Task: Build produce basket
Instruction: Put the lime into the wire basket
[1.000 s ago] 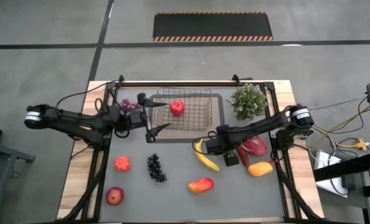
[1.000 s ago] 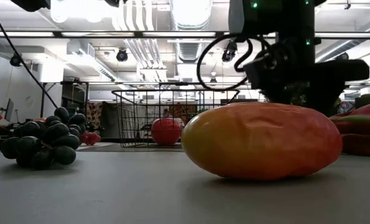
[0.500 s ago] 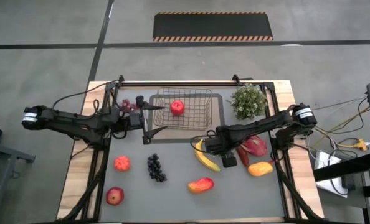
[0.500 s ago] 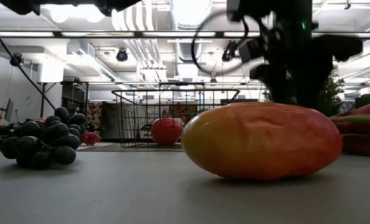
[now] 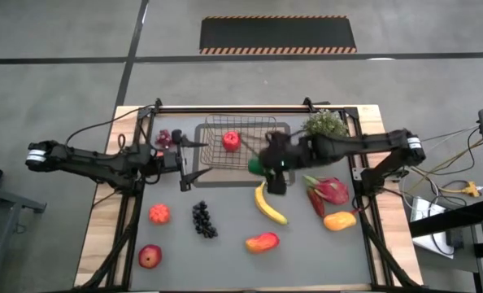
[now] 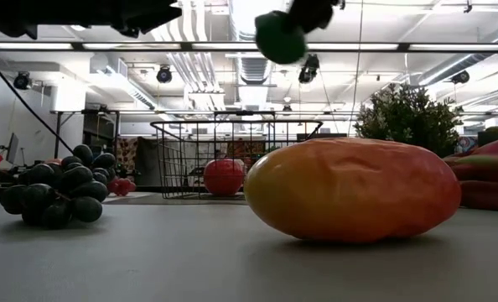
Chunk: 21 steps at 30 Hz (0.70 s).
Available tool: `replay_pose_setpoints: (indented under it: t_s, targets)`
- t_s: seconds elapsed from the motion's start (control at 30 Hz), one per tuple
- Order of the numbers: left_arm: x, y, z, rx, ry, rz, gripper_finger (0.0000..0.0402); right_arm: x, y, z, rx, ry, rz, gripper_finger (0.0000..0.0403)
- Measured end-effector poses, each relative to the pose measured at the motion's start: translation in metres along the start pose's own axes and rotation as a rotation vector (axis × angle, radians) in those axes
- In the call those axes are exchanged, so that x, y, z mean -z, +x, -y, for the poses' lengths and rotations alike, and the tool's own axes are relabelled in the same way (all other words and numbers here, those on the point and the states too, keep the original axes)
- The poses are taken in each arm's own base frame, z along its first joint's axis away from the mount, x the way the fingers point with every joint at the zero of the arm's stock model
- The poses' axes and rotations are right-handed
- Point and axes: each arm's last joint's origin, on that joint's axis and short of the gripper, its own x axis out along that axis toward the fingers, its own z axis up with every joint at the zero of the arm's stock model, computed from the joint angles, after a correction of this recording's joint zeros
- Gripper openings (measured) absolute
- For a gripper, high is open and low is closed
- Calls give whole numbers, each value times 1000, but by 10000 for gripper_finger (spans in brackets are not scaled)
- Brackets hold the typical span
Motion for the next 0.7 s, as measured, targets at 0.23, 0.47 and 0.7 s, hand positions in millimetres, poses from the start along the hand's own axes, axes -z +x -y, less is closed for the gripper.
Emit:
replay_pose_setpoints:
  t_s: [0.23,0.47,0.7]
  targets:
    - [7,-5,2,7,-1,-10,336,-11,14,44,85,201,40,241]
    - [16,-8,4,14,-114,-33,336,-19,43,84,107,264,-7,241]
    - [18,-10,5,12,-177,-33,336,-18,83,116,7,286,-91,242]
